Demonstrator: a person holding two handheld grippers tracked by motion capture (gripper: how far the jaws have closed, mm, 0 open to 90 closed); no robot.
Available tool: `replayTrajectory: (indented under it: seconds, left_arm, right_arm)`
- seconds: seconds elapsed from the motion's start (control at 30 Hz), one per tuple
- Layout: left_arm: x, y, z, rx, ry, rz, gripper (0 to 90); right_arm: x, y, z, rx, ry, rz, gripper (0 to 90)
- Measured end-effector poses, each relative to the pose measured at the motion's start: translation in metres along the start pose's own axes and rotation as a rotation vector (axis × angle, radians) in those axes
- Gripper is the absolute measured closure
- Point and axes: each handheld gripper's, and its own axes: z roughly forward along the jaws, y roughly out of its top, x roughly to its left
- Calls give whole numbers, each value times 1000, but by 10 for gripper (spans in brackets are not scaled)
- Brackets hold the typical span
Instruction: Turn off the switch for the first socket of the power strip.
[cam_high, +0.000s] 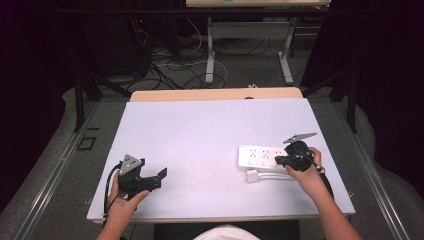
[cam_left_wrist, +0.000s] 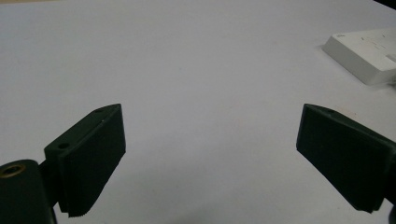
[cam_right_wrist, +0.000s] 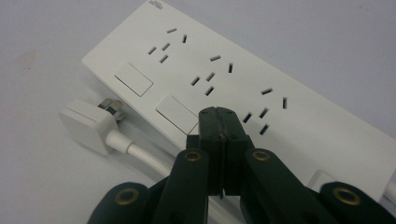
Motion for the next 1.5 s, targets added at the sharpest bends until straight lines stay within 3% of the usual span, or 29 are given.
replayTrajectory:
  seconds: [0.73,1.5]
  left_arm:
    - [0,0,0,6,-1,-6,80]
    - [0,0,0,5,-1,-3,80]
  right_arm:
    - [1,-2,11,32,4,-1,900]
    - [4,-3,13,27,-20,-13,900]
